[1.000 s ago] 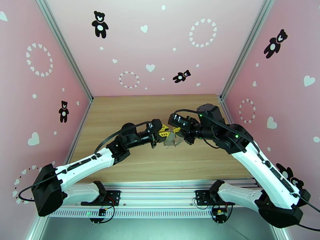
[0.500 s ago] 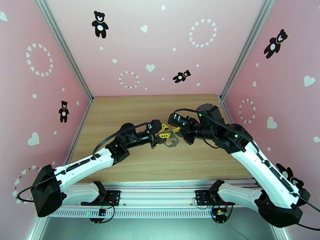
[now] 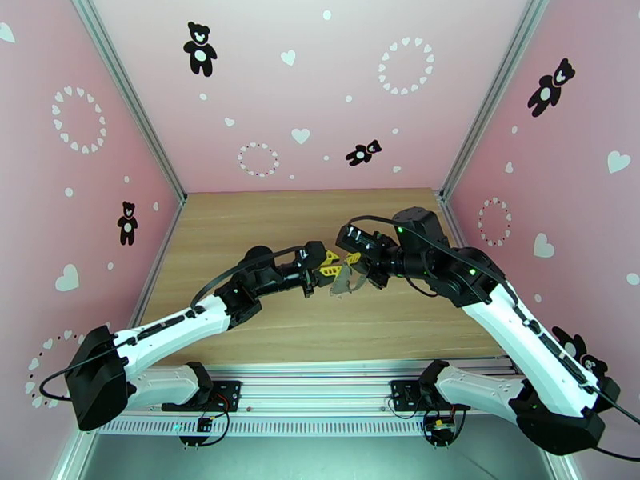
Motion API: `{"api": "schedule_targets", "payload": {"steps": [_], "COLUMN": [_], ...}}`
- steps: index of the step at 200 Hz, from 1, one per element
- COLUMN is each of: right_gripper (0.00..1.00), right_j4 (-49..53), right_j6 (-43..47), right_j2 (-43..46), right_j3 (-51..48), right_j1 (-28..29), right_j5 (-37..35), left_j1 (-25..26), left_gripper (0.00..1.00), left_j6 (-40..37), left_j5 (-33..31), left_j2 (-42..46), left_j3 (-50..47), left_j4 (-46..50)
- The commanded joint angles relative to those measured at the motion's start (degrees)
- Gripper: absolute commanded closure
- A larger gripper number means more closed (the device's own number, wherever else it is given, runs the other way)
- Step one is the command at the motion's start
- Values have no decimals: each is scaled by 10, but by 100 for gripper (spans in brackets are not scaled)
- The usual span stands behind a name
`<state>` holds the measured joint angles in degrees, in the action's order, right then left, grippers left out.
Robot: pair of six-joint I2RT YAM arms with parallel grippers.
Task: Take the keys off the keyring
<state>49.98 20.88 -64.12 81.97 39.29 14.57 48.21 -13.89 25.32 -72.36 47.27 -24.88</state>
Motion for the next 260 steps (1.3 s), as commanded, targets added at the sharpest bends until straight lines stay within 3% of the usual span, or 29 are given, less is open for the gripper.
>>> {"api": "schedule_targets", "payload": {"steps": [1, 59, 149, 260], "right_gripper": [100, 100, 100, 100], "right_j4": [-19, -28, -40, -49], "right_j6": [-9, -17, -23, -43], "right_j2": [6, 4, 5, 2], "right_j3": [14, 12, 2, -3], "right_j1": [-1, -1, -1, -1], "right_j5": [-4, -5, -18, -40], "left_j1": [7, 8, 9, 9], "left_gripper": [70, 64, 65, 93], "left_j6": [2, 6, 9, 5], "left_j5": [7, -15, -71, -54], "left_j2": [-11, -25, -32, -36], "left_j3": [18, 20, 10, 23], "left_j4": [-15, -45, -90, -66]}}
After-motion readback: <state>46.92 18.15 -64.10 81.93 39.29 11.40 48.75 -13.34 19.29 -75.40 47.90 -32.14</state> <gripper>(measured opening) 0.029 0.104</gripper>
